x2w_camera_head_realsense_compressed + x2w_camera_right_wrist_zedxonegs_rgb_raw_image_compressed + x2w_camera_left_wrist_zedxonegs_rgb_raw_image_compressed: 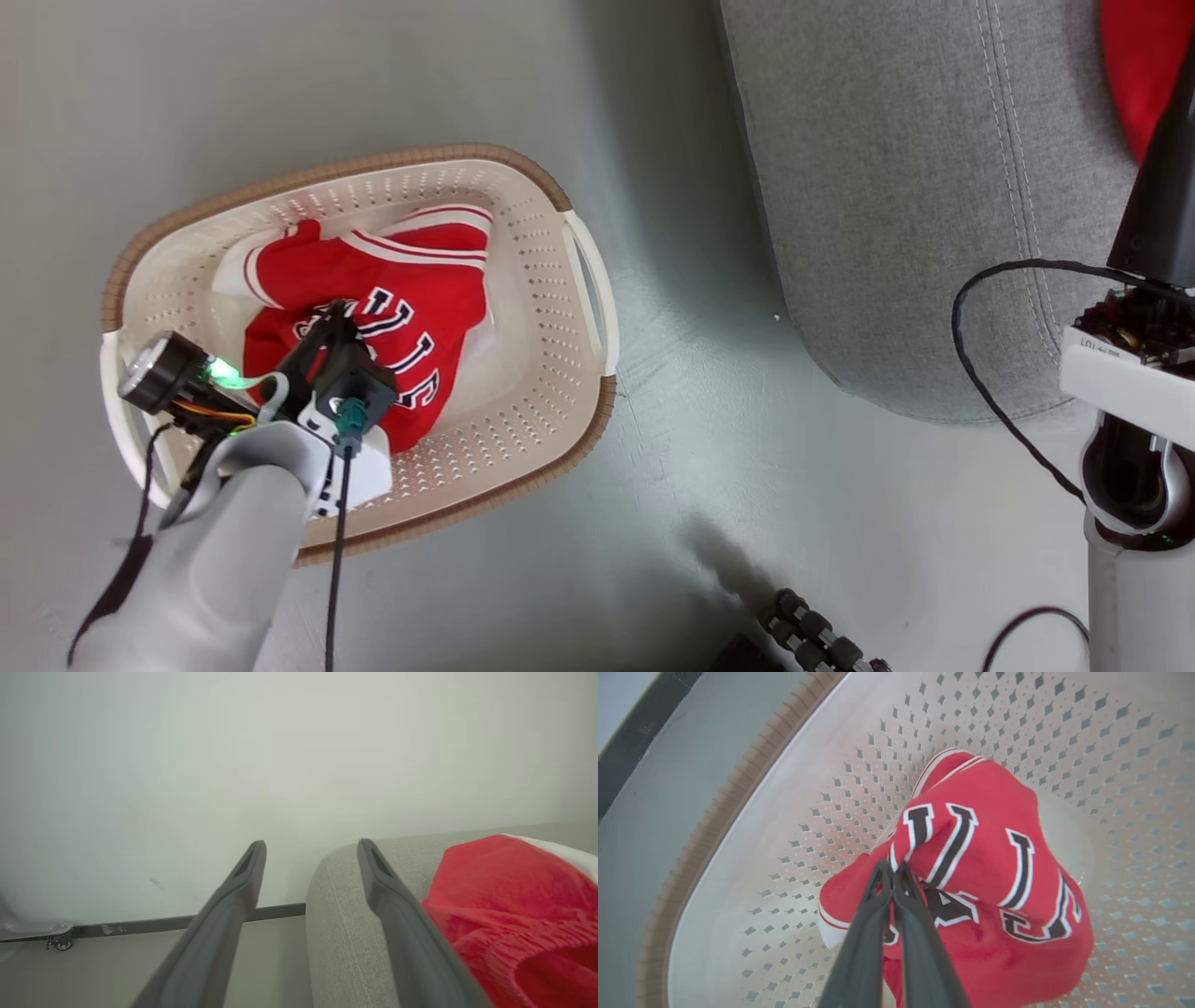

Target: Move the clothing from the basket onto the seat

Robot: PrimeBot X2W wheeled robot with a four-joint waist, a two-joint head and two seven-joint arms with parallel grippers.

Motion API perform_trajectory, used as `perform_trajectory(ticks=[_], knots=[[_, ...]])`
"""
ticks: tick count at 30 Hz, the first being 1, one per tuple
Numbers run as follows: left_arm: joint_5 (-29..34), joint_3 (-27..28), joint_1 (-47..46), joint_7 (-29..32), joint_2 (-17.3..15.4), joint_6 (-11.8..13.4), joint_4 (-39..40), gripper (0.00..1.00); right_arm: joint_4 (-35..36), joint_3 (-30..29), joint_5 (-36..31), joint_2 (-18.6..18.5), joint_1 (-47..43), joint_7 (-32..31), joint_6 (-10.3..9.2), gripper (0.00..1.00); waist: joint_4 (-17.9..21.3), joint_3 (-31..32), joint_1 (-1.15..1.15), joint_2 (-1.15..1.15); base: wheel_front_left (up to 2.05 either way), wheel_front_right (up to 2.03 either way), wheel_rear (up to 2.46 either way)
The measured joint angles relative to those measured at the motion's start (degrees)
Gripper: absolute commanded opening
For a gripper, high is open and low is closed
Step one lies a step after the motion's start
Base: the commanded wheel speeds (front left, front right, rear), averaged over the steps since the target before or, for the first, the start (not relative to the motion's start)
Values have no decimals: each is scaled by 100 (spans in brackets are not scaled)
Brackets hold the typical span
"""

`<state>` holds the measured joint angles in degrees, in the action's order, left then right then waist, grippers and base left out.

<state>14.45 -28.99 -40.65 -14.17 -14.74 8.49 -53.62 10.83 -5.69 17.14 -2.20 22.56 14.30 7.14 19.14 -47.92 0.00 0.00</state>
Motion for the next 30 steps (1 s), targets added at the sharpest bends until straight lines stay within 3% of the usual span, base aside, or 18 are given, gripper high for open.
perform_trajectory(ticks=[30], knots=[[-392, -201, 1212, -31, 3, 567, 2818, 0, -136, 34, -628, -19, 12, 38, 0, 100, -752, 958, 0, 0, 0, 0, 0]])
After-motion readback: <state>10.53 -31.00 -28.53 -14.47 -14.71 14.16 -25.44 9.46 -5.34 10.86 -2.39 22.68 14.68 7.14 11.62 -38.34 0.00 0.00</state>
